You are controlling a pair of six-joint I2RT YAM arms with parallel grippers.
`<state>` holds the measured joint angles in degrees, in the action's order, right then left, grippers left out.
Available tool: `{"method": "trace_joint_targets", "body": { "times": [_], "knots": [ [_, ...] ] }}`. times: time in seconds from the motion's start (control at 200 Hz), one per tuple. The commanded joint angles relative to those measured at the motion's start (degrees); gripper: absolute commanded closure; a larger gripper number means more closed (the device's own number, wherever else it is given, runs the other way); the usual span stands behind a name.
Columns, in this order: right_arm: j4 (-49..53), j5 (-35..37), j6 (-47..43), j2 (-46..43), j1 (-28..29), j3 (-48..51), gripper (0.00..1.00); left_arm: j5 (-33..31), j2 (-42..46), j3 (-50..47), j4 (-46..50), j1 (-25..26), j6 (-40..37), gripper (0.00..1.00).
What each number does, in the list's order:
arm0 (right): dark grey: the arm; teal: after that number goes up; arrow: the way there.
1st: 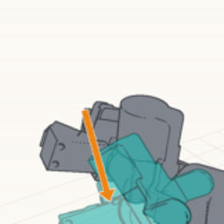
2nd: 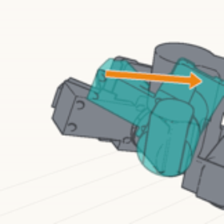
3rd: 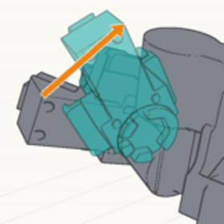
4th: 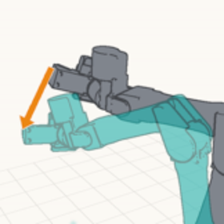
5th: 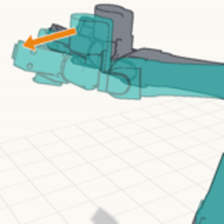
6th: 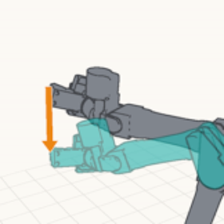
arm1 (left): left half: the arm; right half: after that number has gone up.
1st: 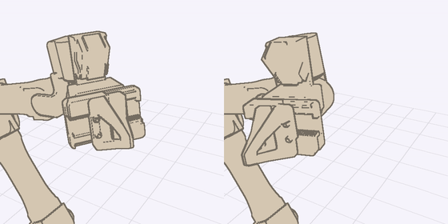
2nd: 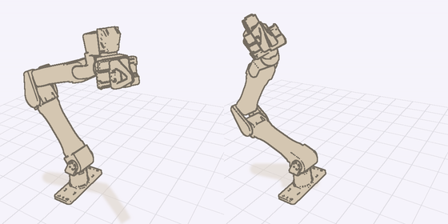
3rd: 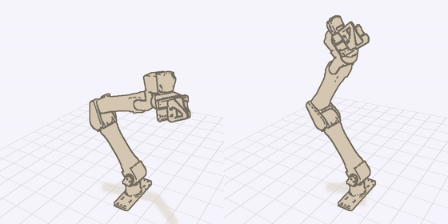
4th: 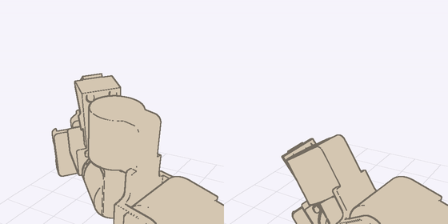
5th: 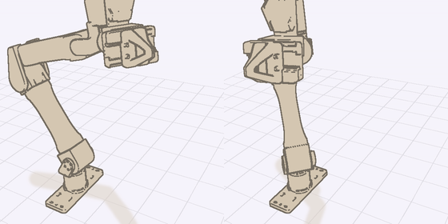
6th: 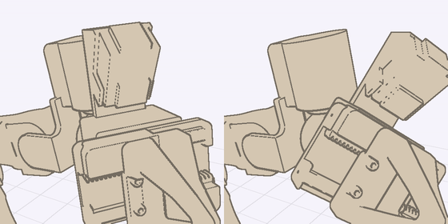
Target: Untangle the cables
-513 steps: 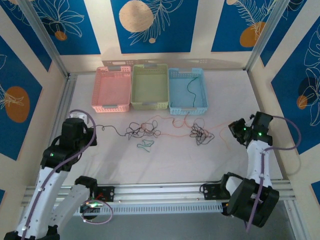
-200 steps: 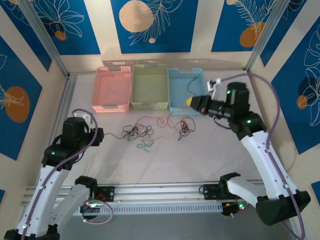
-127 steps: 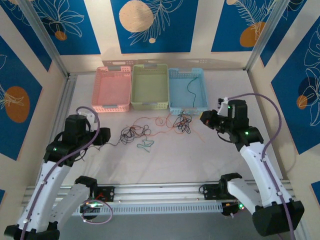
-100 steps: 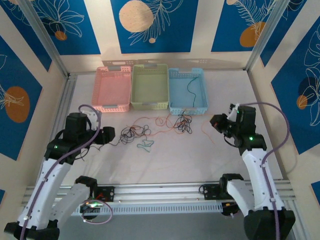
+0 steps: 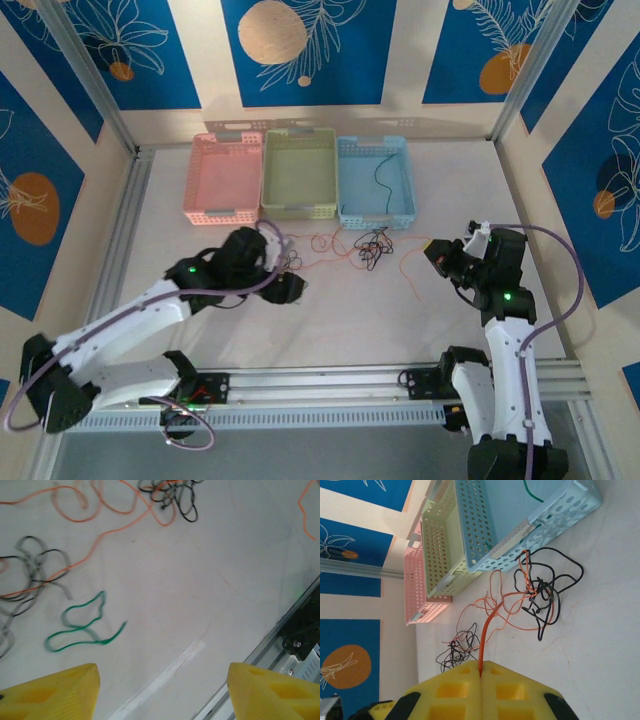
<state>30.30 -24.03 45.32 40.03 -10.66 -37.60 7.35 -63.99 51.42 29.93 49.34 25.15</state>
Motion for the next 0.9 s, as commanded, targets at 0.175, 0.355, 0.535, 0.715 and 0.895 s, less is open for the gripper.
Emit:
{"method": "trace_joint_targets", "body": {
  "times": [0.175,0.355,0.535,0.715,0.895],
  "knots": [
    [-5.0,-2.3,1.8,5.4,-5.2,4.4,1.00,-8.9,-21.4,11.4,-12.1,11.0,2.4,0.32],
    [-8.3,-3.7,1.8,8.8,-7.9,6.0,1.00,-10.5,-33.7,23.2,-10.4,12.2,-1.3,0.32],
    [-9.8,-4.8,1.3,10.4,-9.3,7.0,1.00,-14.6,-44.6,35.4,-5.3,12.9,-5.1,0.32],
    [-10.4,-5.6,0.7,11.0,-10.0,7.9,1.00,-17.9,-53.8,45.8,0.3,13.1,-7.2,0.32],
    [-9.6,-5.9,-0.4,10.7,-10.1,8.3,1.00,-20.4,-54.8,47.0,-0.2,12.3,-5.6,0.31]
  ]
}}
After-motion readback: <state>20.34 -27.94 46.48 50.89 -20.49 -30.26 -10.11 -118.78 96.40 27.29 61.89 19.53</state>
